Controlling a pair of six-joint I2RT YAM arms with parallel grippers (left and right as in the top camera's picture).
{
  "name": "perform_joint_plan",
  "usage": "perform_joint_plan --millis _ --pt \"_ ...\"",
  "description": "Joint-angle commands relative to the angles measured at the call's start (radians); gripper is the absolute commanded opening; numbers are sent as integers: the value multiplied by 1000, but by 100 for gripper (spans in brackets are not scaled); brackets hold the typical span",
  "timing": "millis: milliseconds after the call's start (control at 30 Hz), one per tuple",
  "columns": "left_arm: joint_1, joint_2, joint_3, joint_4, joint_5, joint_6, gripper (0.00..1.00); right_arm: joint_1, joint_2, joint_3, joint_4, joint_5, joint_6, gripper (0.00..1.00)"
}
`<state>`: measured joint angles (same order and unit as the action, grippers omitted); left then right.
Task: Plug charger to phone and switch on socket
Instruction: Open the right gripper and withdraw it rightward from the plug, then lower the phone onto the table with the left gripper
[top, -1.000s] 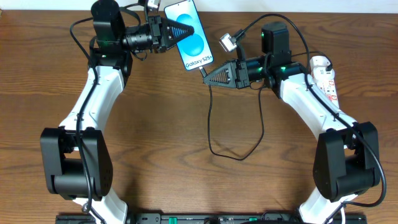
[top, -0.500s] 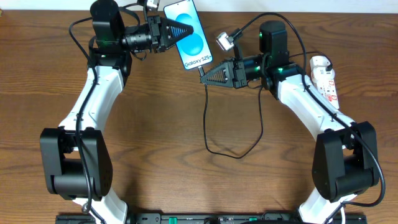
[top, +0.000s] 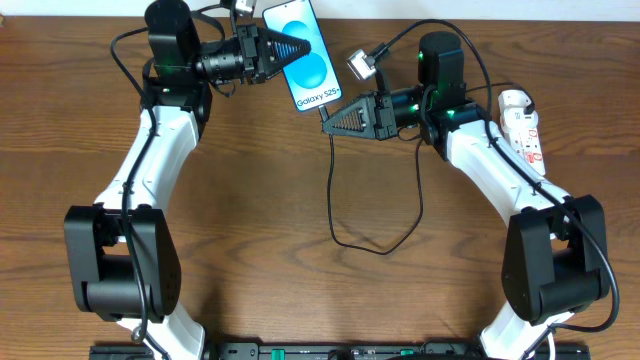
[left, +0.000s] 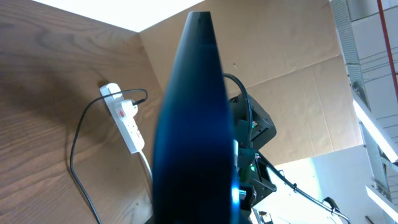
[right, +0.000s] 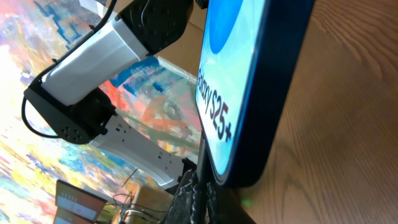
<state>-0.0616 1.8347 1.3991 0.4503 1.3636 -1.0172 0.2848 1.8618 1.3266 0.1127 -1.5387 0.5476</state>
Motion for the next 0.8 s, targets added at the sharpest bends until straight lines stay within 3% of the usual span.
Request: perform_joint_plan --millis 0,100,167,233,467,533,633,767 --pt "-9 -11 9 4 72 25 8 4 3 7 -5 27 5 3" --pt "-9 -11 9 4 72 25 7 2 3 6 -32 18 0 21" --pt "-9 -11 9 4 65 25 7 -3 3 6 -61 13 -26 55" --pt "-9 -11 9 4 57 25 7 -11 3 6 -100 13 -49 70" --pt "-7 -11 9 4 34 34 7 -51 3 6 -267 16 -190 81" --pt "-7 -11 9 -6 34 52 7 -71 3 6 -343 63 -238 91" --pt "-7 -9 9 -114 35 108 7 -113 3 6 -472 205 -303 99" --pt "-7 -5 9 -366 16 312 7 -181 3 6 -613 410 -359 99"
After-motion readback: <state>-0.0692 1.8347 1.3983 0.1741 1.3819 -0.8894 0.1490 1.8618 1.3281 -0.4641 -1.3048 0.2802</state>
